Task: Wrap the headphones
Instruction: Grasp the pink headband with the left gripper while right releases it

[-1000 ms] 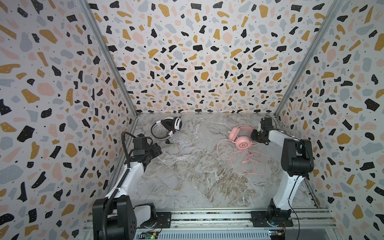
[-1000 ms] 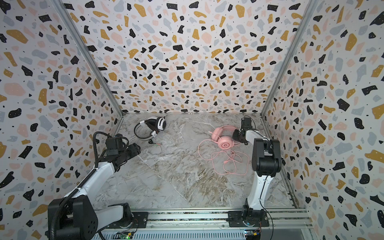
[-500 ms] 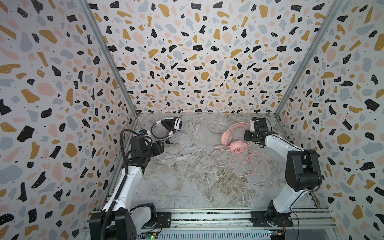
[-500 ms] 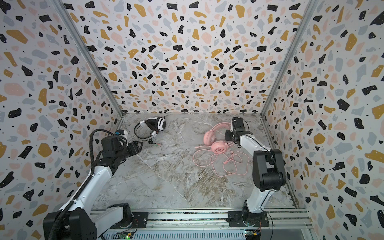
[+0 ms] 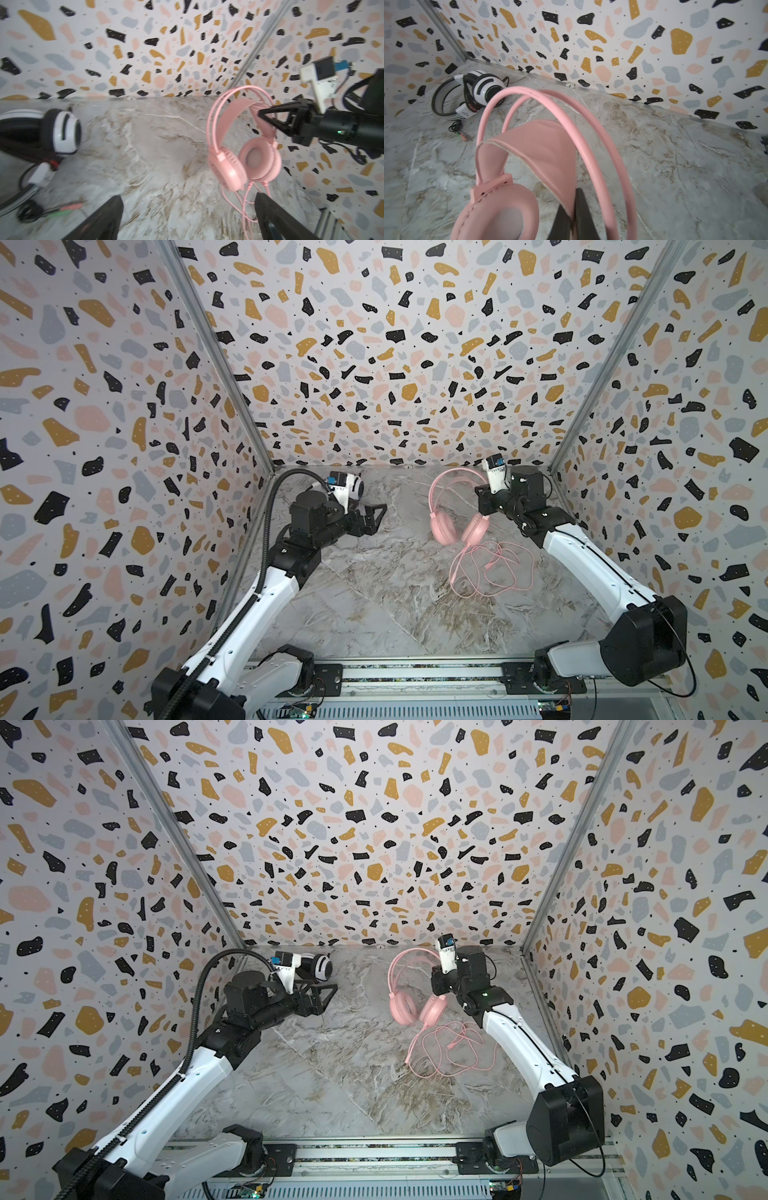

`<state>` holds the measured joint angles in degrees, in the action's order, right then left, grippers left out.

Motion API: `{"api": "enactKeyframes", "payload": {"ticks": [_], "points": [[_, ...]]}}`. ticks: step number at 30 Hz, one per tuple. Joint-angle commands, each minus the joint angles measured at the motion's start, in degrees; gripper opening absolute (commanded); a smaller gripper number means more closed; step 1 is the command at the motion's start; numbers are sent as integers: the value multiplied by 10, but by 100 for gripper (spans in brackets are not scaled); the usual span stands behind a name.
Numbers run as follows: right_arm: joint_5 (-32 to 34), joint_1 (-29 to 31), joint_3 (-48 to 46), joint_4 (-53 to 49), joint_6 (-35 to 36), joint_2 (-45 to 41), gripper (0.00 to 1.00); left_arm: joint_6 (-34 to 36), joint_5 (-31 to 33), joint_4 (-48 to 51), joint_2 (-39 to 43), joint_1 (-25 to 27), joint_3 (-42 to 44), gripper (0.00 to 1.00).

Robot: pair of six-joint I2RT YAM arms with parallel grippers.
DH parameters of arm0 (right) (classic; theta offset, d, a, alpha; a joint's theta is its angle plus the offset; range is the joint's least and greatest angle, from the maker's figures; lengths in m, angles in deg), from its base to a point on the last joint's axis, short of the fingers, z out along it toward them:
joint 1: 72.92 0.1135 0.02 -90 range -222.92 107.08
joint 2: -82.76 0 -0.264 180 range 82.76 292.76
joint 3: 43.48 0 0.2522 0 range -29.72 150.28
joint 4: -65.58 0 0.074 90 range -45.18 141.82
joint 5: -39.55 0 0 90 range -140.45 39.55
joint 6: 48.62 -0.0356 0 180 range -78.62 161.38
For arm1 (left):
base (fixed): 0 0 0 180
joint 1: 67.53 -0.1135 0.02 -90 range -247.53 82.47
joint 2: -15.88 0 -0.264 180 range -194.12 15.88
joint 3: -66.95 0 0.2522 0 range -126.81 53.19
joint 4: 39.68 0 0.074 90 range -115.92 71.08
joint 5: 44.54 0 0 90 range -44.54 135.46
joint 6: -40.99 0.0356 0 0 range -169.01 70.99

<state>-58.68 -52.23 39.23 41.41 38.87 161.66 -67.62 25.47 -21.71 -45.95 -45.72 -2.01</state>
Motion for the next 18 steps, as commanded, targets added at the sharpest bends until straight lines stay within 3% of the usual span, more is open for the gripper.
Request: {"api": "enactKeyframes", "payload": {"ticks": [1, 9, 14, 18], "points": [[-9, 32, 52, -20, 12, -22, 4, 28, 50, -33, -29, 51, -33, 100], [-18, 104, 118, -80, 15, -21, 5, 120, 162, 52, -128, 130, -156, 100], [-17, 132, 131, -84, 6, -19, 6, 148, 238, 60, -145, 173, -164, 100], [-25, 162, 140, -81, 8, -15, 6, 155, 352, 108, -166, 175, -192, 100]]}}
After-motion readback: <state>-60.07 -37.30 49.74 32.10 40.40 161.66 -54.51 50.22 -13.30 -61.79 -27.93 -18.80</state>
